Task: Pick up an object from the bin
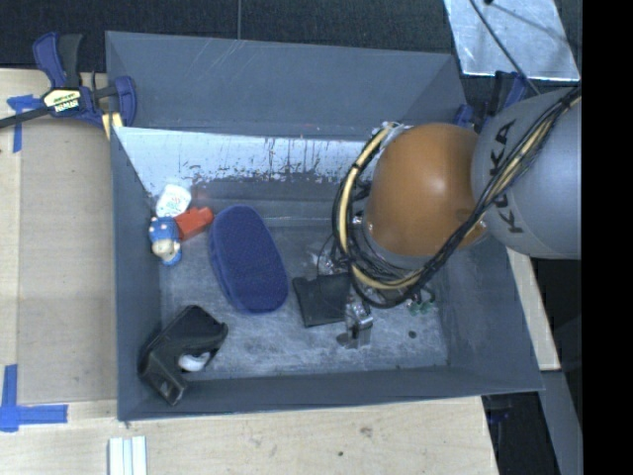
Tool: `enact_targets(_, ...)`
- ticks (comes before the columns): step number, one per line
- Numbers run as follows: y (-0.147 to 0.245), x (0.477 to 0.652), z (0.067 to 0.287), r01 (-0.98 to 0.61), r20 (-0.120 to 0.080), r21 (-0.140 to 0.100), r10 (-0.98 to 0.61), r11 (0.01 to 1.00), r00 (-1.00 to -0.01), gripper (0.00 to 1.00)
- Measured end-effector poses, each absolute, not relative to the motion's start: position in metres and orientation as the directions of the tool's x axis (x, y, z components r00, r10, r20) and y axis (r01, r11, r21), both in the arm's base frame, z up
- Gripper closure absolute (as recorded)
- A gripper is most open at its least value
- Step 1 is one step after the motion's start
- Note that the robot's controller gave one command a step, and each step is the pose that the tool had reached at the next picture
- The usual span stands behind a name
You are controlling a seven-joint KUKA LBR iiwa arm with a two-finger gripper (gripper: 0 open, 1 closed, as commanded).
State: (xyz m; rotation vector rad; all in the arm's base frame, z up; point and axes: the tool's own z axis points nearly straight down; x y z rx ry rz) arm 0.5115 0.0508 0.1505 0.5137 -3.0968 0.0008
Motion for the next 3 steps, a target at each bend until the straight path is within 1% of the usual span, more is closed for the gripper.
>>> enact_targets(1, 0.048, 0.572, 0.068, 0.060, -0.002, 0.000, 0.060, 0.998, -0.998, 0.00)
enact_targets(2, 0.048, 0.574, 0.071, 0.059, -0.007, 0.001, 0.059, 0.998, -0.998, 1.00)
enact_targets(3, 0.047, 0.585, 0.207, 0.059, -0.013, 0.002, 0.059, 0.998, -0.998, 1.00)
